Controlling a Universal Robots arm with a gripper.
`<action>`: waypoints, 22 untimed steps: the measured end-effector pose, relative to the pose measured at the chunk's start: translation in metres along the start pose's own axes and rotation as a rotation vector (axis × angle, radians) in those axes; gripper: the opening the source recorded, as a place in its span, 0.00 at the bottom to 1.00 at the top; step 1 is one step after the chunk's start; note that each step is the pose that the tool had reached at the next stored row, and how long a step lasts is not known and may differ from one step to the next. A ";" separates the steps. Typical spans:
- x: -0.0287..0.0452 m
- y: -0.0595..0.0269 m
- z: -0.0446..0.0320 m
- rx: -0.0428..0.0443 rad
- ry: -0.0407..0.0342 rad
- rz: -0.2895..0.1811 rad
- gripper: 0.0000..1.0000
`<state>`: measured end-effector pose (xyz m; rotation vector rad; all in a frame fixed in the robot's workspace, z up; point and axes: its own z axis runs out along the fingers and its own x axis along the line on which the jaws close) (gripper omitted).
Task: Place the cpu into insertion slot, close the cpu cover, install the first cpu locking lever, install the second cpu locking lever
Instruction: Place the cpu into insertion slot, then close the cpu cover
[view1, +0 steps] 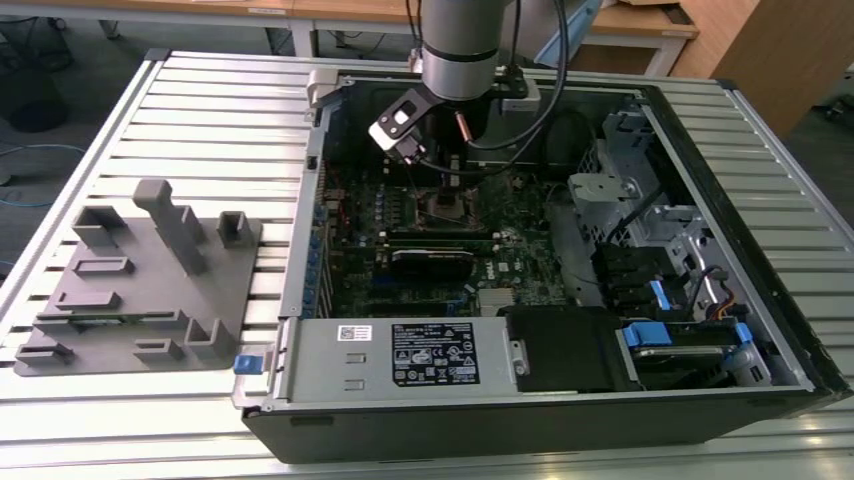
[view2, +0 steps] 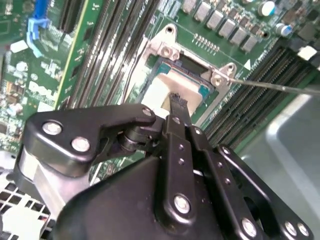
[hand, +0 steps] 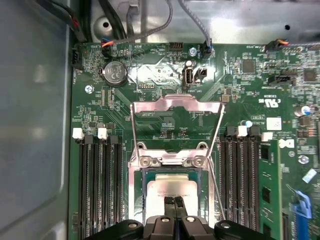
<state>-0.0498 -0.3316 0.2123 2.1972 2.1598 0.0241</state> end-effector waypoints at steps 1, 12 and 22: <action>-0.0001 0.0001 -0.0025 -0.0001 0.0001 0.000 0.11; -0.0006 0.0010 -0.0174 0.0000 0.0000 0.000 0.11; -0.0007 0.0012 -0.0222 0.0000 -0.0001 0.000 0.11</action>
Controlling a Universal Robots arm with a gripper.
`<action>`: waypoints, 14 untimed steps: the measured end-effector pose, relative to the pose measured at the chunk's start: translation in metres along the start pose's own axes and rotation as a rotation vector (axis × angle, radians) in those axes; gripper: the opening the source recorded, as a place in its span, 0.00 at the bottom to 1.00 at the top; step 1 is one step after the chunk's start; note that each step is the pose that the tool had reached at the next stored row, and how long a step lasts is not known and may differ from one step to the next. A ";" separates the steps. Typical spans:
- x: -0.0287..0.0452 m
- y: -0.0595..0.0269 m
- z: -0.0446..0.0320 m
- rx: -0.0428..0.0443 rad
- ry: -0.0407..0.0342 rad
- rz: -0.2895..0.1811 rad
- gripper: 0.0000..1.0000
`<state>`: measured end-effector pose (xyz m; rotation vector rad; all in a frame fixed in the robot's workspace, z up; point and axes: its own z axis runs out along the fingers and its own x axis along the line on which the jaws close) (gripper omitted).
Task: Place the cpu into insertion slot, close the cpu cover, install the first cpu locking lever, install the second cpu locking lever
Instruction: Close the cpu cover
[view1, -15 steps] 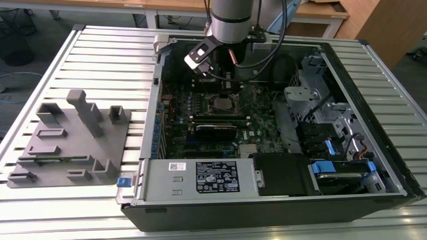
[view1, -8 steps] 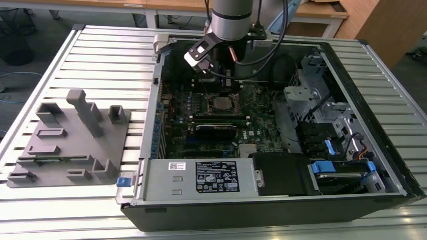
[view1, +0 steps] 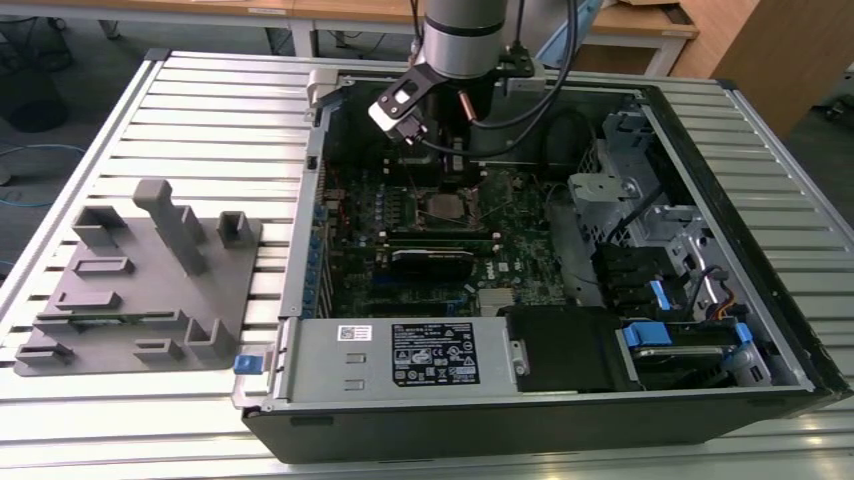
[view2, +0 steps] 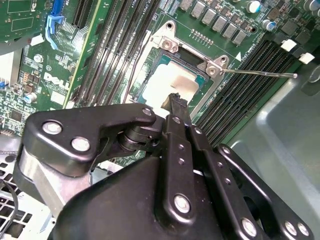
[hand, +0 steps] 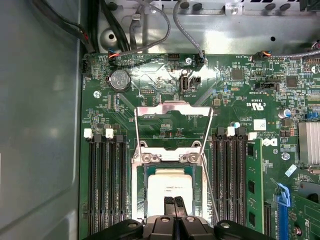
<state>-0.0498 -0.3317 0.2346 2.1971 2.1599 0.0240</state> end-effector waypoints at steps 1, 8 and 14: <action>0.0000 0.0000 -0.0002 -0.0001 0.0002 0.000 0.11; 0.0000 0.0000 -0.0009 0.0000 0.0000 0.000 0.11; -0.0001 0.0001 -0.0020 0.0000 -0.0001 0.000 0.11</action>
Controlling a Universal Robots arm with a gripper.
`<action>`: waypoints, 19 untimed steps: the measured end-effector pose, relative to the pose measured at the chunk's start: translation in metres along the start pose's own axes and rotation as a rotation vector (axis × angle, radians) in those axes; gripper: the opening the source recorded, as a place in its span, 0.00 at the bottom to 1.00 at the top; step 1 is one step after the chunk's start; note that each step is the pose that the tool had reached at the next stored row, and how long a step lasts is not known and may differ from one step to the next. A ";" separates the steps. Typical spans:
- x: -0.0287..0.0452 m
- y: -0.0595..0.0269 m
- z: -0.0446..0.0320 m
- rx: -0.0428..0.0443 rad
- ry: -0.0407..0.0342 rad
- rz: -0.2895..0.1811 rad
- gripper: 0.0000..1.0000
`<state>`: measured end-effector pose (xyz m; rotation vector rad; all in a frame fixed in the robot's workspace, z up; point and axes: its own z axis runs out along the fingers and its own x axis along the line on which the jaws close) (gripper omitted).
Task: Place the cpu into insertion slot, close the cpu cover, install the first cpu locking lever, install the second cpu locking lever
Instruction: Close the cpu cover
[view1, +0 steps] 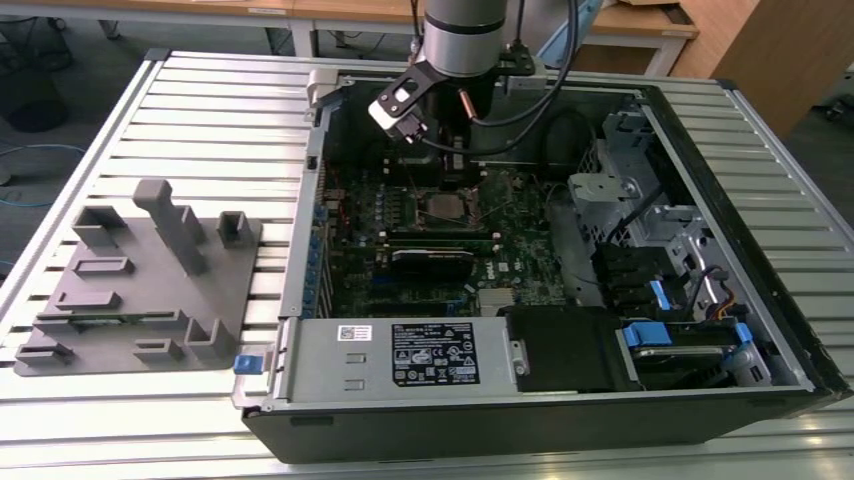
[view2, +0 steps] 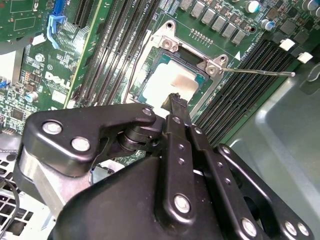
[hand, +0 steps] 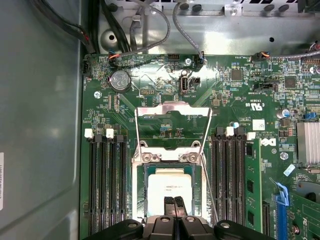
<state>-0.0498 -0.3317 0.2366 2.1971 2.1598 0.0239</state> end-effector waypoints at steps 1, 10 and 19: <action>0.0000 0.0000 -0.0002 0.0000 0.0001 0.000 0.11; -0.0001 0.0002 -0.0029 0.0000 0.0001 0.000 0.11; -0.0002 0.0003 -0.0058 -0.0001 0.0001 0.000 0.11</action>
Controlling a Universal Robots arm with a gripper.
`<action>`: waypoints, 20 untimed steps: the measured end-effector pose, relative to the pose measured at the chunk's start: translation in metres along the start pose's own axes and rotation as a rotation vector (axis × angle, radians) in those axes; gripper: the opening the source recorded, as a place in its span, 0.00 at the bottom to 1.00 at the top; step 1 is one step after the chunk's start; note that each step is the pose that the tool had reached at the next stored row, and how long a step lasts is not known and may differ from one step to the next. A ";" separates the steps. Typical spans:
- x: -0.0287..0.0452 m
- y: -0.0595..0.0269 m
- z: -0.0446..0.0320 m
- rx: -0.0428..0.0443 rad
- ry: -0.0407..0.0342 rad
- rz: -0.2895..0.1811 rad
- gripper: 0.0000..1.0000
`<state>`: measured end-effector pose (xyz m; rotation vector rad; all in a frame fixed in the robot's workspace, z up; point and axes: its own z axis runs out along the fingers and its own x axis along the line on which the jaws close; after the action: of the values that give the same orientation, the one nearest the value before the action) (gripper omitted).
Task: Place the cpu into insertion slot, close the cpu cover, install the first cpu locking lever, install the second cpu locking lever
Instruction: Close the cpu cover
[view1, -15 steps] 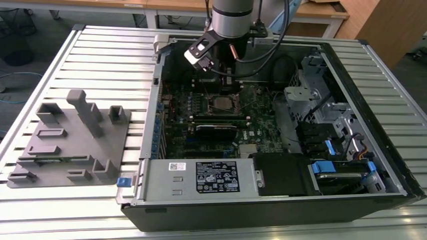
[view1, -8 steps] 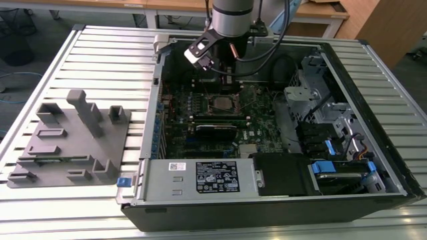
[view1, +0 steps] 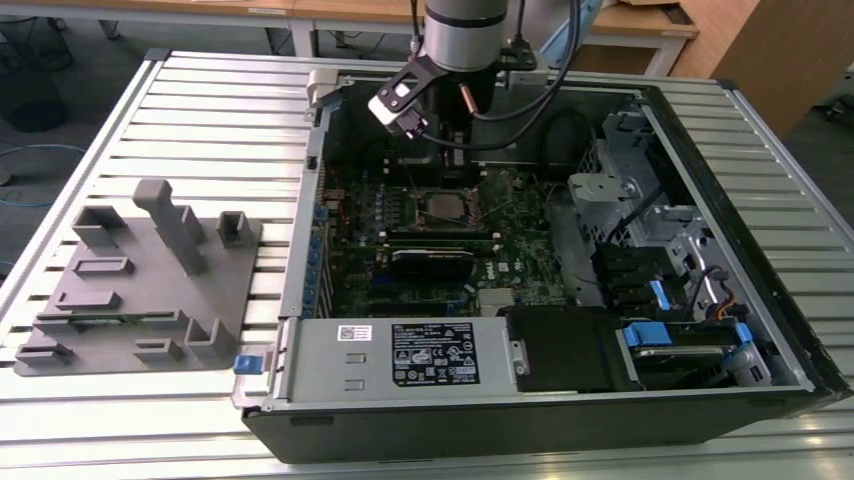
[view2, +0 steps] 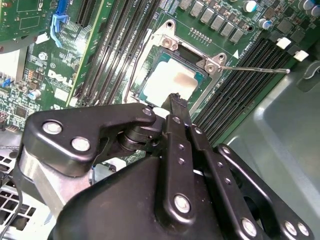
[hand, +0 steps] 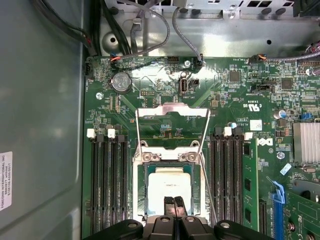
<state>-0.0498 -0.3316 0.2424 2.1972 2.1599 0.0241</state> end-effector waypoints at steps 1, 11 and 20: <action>0.0000 0.0000 -0.0003 0.0000 0.0000 0.000 0.11; -0.0001 0.0002 -0.0033 0.0000 -0.0001 0.000 0.11; -0.0002 0.0003 -0.0054 0.0000 -0.0001 0.000 0.11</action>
<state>-0.0497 -0.3317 0.2478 2.1971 2.1599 0.0241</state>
